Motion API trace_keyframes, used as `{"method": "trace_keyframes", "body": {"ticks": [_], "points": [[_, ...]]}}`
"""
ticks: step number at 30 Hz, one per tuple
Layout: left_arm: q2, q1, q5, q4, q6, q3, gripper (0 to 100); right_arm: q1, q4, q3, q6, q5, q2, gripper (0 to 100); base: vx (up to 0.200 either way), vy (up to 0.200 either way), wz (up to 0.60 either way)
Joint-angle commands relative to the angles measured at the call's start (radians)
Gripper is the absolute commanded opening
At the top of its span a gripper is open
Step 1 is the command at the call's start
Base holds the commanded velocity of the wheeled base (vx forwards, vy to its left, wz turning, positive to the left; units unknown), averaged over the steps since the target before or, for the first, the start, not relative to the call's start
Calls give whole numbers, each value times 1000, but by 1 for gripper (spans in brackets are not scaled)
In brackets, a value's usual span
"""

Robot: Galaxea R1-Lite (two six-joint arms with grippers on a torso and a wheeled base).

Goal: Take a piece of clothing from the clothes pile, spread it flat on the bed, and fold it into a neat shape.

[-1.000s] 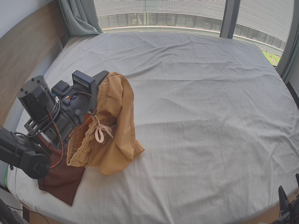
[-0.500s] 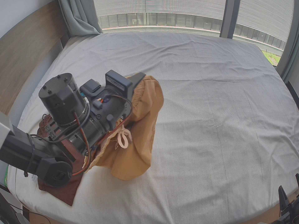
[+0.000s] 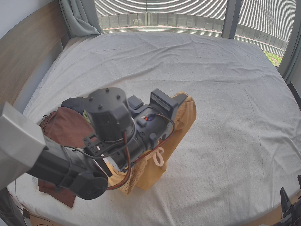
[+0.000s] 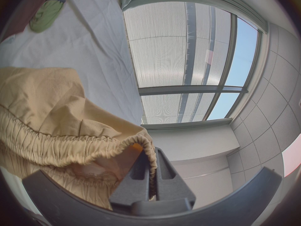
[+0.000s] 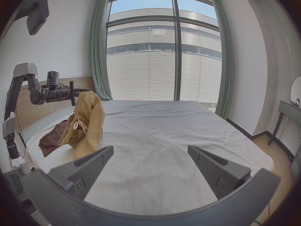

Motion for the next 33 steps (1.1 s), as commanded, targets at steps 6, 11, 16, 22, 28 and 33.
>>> {"method": "trace_keyframes", "body": {"ticks": [6, 11, 16, 22, 28, 33], "points": [[105, -67, -44, 16, -64, -108, 0, -2, 0, 15, -2, 1, -16, 100, 0, 0, 0], [94, -103, -84, 57, -127, -133, 0, -2, 0, 15, 0, 1, -16, 100, 0, 0, 0], [91, -129, -99, 63, -141, -191, 0, -2, 0, 15, 0, 1, -16, 100, 0, 0, 0], [53, -170, -111, 117, -150, -291, 0, -2, 0, 15, 0, 1, -16, 100, 0, 0, 0], [7, -190, -110, 154, -184, -392, 0, 0, 0, 15, 0, 1, -16, 100, 0, 0, 0], [-33, -179, -104, 220, -247, -464, 0, 0, 0, 15, 1, 1, -16, 100, 0, 0, 0]]}}
